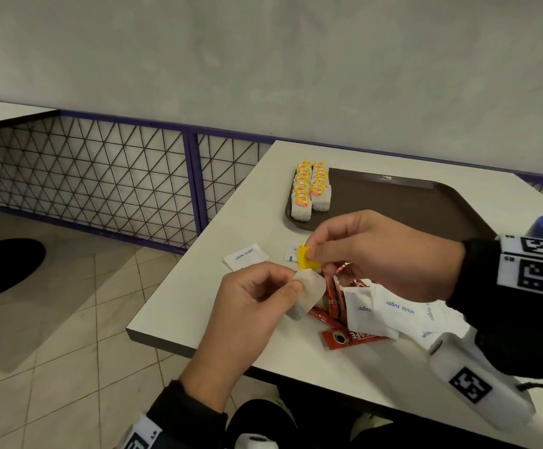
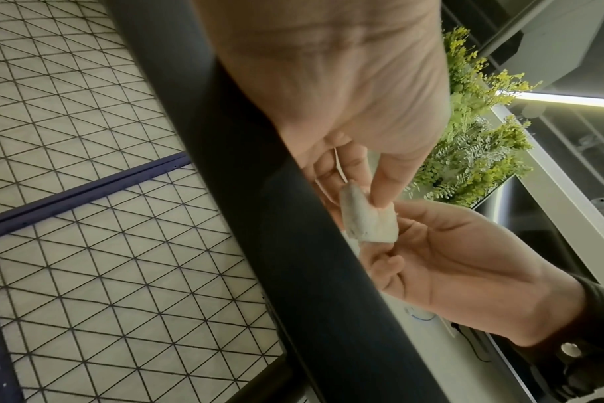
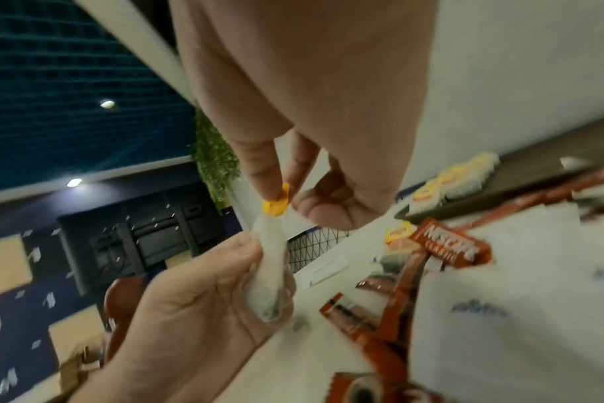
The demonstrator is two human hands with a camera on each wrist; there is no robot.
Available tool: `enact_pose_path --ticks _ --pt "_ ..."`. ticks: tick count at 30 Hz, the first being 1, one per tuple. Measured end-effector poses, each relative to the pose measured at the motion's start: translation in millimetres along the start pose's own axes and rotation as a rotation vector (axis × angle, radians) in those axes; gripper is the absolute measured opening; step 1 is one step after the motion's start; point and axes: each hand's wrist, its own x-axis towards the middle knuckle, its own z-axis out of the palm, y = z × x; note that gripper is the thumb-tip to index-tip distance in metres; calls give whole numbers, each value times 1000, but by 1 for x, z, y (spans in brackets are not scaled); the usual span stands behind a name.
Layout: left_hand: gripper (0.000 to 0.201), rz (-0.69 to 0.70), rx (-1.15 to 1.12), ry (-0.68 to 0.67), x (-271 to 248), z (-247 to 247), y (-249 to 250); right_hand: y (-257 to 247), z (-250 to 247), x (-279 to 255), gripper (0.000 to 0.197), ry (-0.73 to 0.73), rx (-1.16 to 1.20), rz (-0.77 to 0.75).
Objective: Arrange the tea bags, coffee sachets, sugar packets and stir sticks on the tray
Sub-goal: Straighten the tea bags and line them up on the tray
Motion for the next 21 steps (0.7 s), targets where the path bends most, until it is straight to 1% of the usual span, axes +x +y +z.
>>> enact_pose_path --ticks 3,6,9,12,15,17,21 --pt "12 -26 -37 18 1 2 1 3 2 6 11 60 112 59" --pt "28 -49 -65 36 3 1 0 2 5 9 9 58 135 61" --pt "32 -56 -73 28 4 1 -2 1 4 10 9 42 119 62" --pt "26 -34 -71 22 4 2 0 1 2 9 6 14 131 67" --pt "4 8 -28 -3 4 3 3 3 3 9 7 6 133 68" --pt "9 23 -4 8 5 2 3 4 5 10 6 2 154 68" --pt "12 38 7 32 5 0 -3 4 11 9 2 -5 188 67"
